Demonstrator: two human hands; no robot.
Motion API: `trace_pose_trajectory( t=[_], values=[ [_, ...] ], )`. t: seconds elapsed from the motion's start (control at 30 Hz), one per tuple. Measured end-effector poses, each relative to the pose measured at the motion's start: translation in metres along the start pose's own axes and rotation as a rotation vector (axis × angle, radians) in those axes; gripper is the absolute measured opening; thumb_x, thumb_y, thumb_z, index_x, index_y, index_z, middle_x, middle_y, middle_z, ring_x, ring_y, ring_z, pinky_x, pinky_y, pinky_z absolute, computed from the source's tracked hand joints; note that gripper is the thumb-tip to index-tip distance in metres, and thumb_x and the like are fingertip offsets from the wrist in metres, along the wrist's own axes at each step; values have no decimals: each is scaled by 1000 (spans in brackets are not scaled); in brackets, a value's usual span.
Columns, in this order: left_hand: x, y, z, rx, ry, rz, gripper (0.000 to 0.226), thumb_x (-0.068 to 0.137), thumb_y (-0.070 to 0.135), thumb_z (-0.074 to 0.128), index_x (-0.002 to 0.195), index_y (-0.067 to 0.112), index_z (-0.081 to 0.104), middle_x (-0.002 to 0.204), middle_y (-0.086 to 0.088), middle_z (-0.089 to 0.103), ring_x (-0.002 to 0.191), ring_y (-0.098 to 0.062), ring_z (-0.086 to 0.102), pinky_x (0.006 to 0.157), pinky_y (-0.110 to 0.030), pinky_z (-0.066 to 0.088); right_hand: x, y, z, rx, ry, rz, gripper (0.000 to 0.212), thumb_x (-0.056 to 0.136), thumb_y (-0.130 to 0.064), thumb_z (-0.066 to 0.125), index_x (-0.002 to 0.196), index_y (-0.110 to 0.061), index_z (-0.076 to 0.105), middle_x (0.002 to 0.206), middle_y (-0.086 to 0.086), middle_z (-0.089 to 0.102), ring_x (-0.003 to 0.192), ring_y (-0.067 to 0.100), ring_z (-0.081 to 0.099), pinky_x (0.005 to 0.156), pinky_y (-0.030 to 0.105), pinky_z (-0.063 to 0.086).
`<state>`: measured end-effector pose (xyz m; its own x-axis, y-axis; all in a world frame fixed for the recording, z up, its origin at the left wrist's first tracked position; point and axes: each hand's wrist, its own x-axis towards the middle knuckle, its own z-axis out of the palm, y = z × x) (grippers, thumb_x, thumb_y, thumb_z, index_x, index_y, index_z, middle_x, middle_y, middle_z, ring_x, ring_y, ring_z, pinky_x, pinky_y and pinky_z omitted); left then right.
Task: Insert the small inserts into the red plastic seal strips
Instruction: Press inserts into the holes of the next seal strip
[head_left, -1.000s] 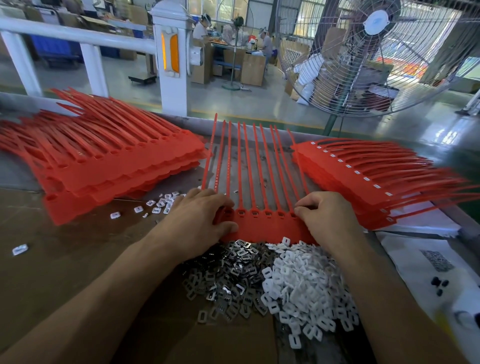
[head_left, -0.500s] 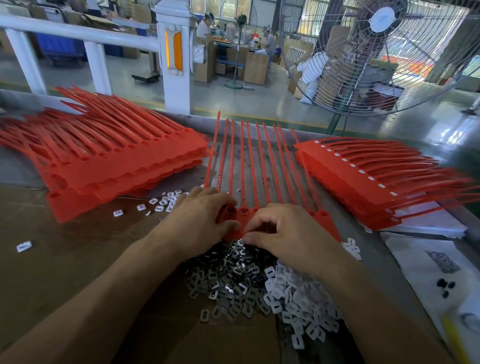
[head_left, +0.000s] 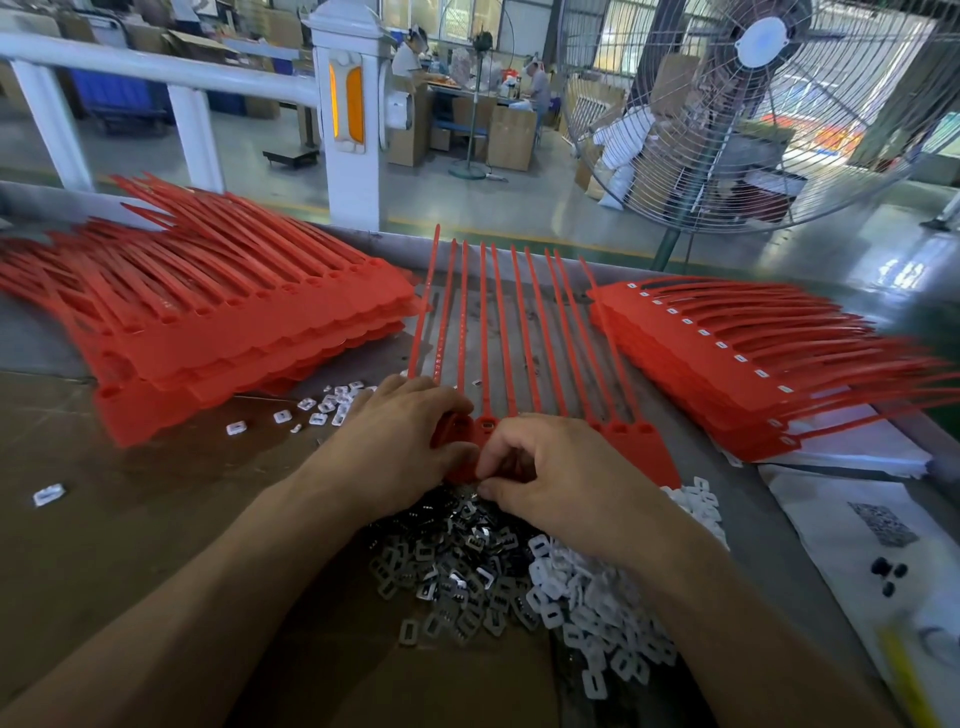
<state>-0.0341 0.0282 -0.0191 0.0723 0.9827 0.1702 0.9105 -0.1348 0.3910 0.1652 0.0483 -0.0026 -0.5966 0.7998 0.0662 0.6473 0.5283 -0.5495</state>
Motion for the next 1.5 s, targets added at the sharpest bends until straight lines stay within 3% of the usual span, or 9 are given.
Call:
trace_pose_trajectory(
  t=[0.17, 0.3, 0.5, 0.67, 0.9, 1.03, 1.17, 1.3, 1.5],
  values=[
    [0, 1, 0, 6, 1, 4, 48, 93, 51, 61, 138, 36, 52, 137, 10, 52, 131, -16, 38, 114, -45, 31, -1, -1, 0, 43, -41, -29, 15, 90, -24, 76, 86, -36, 66, 79, -17, 68, 68, -3, 63, 58, 12, 46],
    [0, 1, 0, 4, 4, 6, 49, 93, 51, 61, 139, 36, 52, 137, 10, 52, 131, -16, 38, 113, -45, 31, -3, 1, -4, 131, -24, -35, 15, 92, -22, 74, 86, -33, 66, 71, -27, 64, 56, 0, 58, 52, 12, 44],
    [0, -1, 0, -2, 1, 12, 51, 92, 55, 61, 138, 37, 52, 135, 11, 53, 129, -15, 39, 113, -45, 32, -4, 6, -10, 182, 3, -18, 11, 95, -24, 74, 94, -35, 72, 83, -22, 69, 71, 5, 67, 64, 21, 54],
    [0, -1, 0, -1, 11, 13, 51, 91, 56, 61, 138, 37, 53, 135, 11, 53, 129, -15, 40, 112, -45, 33, -4, 8, -12, 170, 21, -26, 14, 98, -23, 72, 102, -36, 78, 83, -32, 69, 77, -8, 65, 69, 7, 47],
    [0, -2, 1, -17, 6, 6, 51, 90, 57, 62, 136, 37, 54, 135, 12, 53, 131, -15, 38, 114, -45, 31, -2, 29, -28, 227, 295, 122, 13, 94, -26, 75, 91, -38, 79, 85, -30, 72, 79, -12, 65, 67, 10, 42],
    [0, -3, 2, -22, 5, 10, 51, 90, 58, 61, 137, 38, 53, 136, 13, 52, 132, -15, 37, 114, -45, 31, -6, 57, -48, 232, 445, 262, 13, 91, -19, 76, 90, -31, 81, 74, -29, 71, 67, -14, 62, 60, 8, 39],
    [0, -4, 2, -26, 2, 12, 51, 90, 59, 61, 136, 39, 53, 136, 13, 52, 131, -14, 38, 114, -46, 31, -8, 75, -52, 226, 451, 374, 10, 93, -16, 75, 94, -24, 82, 64, -15, 68, 52, -11, 56, 57, 15, 36],
    [1, -3, 2, -24, 3, 15, 51, 90, 60, 61, 136, 39, 53, 134, 14, 52, 130, -14, 38, 113, -46, 32, -4, 79, -49, 175, 435, 401, 13, 96, -16, 72, 96, -25, 81, 83, -14, 72, 72, -3, 63, 59, 13, 38],
    [1, -4, 2, -27, 0, 13, 51, 90, 60, 60, 136, 39, 53, 134, 14, 52, 131, -14, 38, 114, -46, 31, 1, 84, -46, 139, 421, 407, 21, 96, -15, 70, 85, -32, 76, 84, -12, 73, 79, 6, 66, 63, 22, 41]
  ],
)
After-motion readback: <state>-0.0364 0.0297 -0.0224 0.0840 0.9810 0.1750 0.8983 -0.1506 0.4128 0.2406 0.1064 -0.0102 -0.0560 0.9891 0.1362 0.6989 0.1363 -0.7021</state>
